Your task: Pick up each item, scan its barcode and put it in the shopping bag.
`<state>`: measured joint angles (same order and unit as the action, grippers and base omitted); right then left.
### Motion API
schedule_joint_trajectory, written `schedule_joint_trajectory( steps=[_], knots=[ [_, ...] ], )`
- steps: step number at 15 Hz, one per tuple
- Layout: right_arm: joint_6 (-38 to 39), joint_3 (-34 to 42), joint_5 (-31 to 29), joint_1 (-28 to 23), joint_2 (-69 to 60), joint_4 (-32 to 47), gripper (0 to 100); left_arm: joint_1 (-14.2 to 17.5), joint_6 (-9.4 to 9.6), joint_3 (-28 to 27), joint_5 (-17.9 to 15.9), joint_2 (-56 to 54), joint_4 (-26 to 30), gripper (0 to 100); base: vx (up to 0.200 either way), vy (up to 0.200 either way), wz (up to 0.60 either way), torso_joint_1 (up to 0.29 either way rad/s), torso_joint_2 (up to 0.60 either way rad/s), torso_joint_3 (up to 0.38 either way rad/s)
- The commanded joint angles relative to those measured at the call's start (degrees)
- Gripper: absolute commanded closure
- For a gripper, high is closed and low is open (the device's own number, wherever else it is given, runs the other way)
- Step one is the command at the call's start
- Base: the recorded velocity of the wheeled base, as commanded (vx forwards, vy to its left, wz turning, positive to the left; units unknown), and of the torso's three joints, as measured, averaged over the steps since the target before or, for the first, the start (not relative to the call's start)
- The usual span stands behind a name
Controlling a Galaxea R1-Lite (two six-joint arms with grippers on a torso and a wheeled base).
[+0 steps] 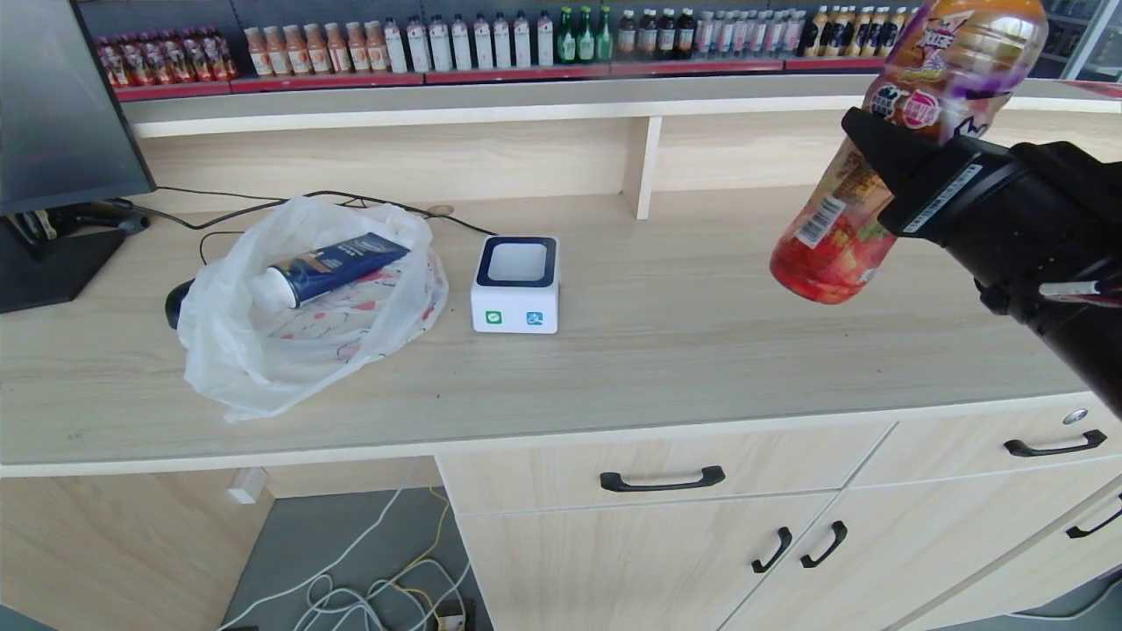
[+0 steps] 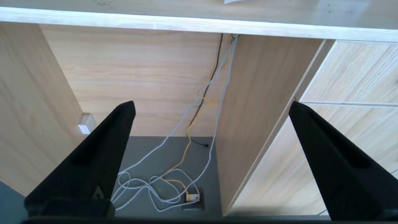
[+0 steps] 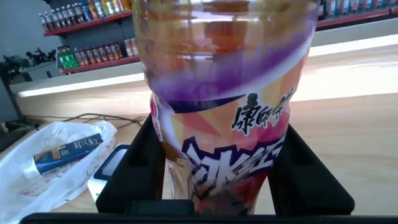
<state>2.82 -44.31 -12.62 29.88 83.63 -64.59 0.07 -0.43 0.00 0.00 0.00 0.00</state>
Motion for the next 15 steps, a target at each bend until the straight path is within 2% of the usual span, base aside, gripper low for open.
schedule_joint_trajectory(
  steps=[1, 9, 11, 15],
  knots=[
    [2.81, 4.67, 2.25, 0.27, -7.16, -0.01, 100, 0.01, -0.01, 0.00, 0.00, 0.00, 0.00, 0, 0.000, 0.000, 0.00, 0.000, 0.00, 0.000],
    [11.33, 4.32, 9.28, 1.06, -8.04, -0.01, 100, 0.01, -0.01, 0.00, 0.09, 0.00, 0.00, 0, 0.000, 0.000, 0.00, 0.000, 0.00, 0.000],
    [13.00, 4.50, 17.71, 1.41, -7.51, -0.01, 100, 0.01, -0.01, 0.00, 0.09, 0.00, 0.00, 0, 0.000, 0.000, 0.00, 0.000, 0.00, 0.000],
    [17.05, 1.77, 29.67, 1.94, -3.21, -0.10, 100, 0.01, -0.01, 0.00, 0.00, 0.00, 0.00, 0, 0.000, 0.000, 0.00, 0.000, 0.00, 0.000]
  ],
)
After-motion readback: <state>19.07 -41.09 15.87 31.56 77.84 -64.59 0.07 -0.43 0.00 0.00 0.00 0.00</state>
